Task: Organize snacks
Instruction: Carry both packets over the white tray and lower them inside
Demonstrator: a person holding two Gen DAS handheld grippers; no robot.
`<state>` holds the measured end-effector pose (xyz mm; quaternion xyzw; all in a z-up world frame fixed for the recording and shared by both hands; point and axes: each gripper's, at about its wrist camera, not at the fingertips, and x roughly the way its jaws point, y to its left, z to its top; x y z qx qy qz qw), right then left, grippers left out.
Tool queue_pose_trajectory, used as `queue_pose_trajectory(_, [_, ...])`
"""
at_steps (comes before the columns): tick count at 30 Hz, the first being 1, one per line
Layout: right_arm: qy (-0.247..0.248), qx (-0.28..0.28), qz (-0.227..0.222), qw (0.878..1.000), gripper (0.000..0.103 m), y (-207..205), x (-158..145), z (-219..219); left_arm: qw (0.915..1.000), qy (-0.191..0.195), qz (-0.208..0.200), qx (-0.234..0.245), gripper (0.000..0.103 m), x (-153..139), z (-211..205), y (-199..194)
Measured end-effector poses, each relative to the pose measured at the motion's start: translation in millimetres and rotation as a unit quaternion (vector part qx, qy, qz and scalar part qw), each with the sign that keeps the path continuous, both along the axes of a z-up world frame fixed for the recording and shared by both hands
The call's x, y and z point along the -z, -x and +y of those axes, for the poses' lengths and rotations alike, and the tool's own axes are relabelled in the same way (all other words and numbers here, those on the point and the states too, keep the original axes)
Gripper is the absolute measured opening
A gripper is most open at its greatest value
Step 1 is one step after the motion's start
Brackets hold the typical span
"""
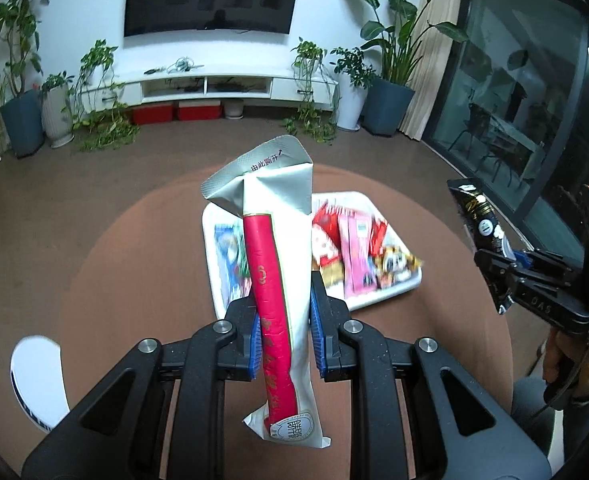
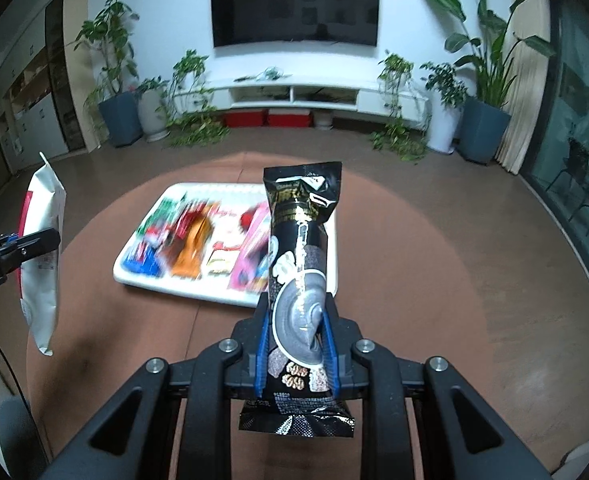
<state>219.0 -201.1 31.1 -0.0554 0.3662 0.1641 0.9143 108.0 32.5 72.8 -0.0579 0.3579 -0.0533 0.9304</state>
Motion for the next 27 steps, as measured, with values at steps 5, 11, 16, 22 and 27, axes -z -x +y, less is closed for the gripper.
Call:
queue_pose_trajectory(5, [-0.018,-0.001,-0.007,1.0,0.024,-33.1,-20.6,-1.6,0.9998,-0.011,-0.005,0.013,0.018,-16.6,-6.7,-23.7])
queue_pose_trajectory(11, [-0.031,-0.023,-0.001,0.999,0.024,-66.9,-28.3,20.6,0.9993,-0.017,0.021,0.028,0.018,-11.8,-12.4,-59.8])
queue_pose_trajectory(16, [-0.04,-0.04,0.019,0.998,0.024,-91.0,-17.3,43.1,0.9984,-0.004,0.046,0.032,0.018,1.4,-14.6,-85.2])
queue_pose_trajectory(22, [-0.042,-0.057,0.061,0.996,0.024,-115.7,14.0,72.5,0.9967,-0.01,0.072,0.036,0.018,28.2,-30.0,-109.6])
queue_pose_trajectory(27, [-0.026,-0.062,0.093,0.993,0.024,-132.3,44.7,88.5,0.9957,-0.009,0.086,0.033,0.017,53.2,-40.7,-114.7])
